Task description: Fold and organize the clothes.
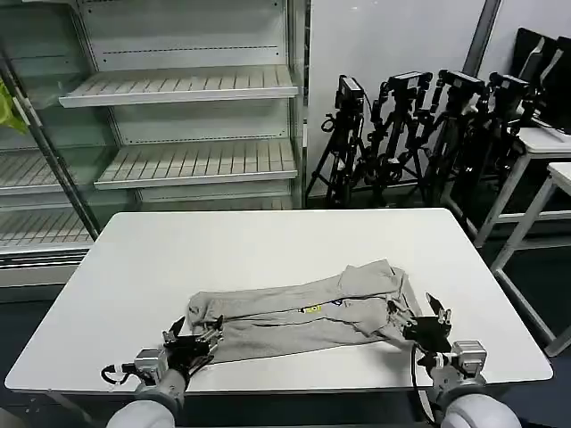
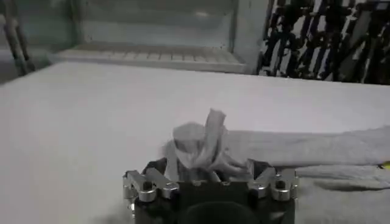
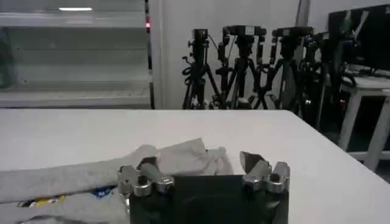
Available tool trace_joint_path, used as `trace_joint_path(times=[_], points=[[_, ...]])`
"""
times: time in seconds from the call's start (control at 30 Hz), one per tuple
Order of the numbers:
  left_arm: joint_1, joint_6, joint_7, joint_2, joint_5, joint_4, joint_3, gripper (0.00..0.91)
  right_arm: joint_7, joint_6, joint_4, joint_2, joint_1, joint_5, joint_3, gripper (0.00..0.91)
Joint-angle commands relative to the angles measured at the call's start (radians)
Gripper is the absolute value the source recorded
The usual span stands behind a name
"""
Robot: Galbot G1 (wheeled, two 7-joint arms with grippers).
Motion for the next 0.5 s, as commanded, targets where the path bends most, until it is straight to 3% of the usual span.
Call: trace_joint_path(times=[0.03,0.5], points=[[-0.003,-0.012,-0.024,-0.063,-0.135,0.049,0.007,0.071,0.003,0.005,0.046,0.014,-0.059,-0.004,0.022,0.907],[0.01,-0.037,-0.02,-0.073,-0.184,0.046,-0.002,0.05,0.016,0.009,0.067,0.035,-0.076,-0.003,0.014,0.907]])
